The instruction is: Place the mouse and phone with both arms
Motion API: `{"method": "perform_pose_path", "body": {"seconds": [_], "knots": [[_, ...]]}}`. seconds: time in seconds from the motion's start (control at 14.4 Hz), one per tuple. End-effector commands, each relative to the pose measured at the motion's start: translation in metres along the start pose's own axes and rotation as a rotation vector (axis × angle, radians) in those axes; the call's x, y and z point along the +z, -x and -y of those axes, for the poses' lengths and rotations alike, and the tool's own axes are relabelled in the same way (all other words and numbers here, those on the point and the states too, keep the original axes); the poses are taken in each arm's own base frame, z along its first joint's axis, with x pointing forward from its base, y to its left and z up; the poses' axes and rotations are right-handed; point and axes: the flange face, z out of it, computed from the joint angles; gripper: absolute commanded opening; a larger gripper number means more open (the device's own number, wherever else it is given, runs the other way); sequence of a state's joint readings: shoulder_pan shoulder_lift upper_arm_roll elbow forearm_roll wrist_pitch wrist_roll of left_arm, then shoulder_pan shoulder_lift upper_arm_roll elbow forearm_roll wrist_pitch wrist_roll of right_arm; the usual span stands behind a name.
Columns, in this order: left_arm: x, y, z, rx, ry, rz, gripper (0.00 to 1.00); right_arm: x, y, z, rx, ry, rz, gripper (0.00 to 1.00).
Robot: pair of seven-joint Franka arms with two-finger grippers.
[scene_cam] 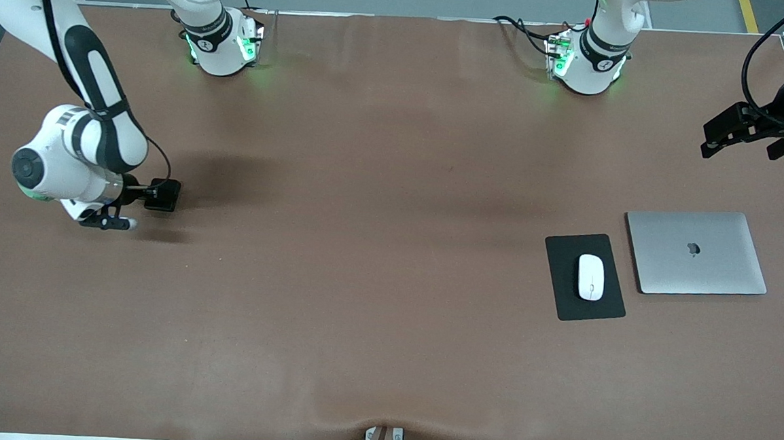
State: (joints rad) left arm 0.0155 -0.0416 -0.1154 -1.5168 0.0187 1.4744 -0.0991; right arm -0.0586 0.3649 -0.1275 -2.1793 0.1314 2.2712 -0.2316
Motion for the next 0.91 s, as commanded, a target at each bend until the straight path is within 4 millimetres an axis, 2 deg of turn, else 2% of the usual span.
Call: {"method": "perform_pose_path", "body": {"seconds": [0.0, 0.14, 0.28, 0.42, 0.63, 0.84], "knots": [[-0.007, 0.008, 0.001, -0.003, 0.023, 0.005, 1.0, -0.048, -0.019, 0.006, -0.031, 0.009, -0.051, 1.0], [-0.005, 0.006, 0.0, -0.009, 0.026, 0.008, 1.0, -0.074, -0.032, 0.004, -0.03, 0.011, -0.101, 1.0], [-0.003, 0.005, 0.006, -0.021, 0.024, 0.014, 1.0, -0.107, -0.049, 0.011, -0.063, 0.021, -0.151, 1.0], [-0.001, 0.005, 0.002, -0.014, 0.023, 0.017, 1.0, -0.13, -0.069, 0.011, -0.064, 0.026, -0.206, 1.0], [0.0, 0.004, 0.0, 0.003, 0.024, 0.019, 1.0, -0.177, -0.085, 0.019, -0.083, 0.039, -0.289, 1.0], [0.002, 0.0, -0.001, 0.002, 0.026, 0.014, 1.0, -0.226, -0.096, 0.025, -0.101, 0.047, -0.279, 1.0]]}}
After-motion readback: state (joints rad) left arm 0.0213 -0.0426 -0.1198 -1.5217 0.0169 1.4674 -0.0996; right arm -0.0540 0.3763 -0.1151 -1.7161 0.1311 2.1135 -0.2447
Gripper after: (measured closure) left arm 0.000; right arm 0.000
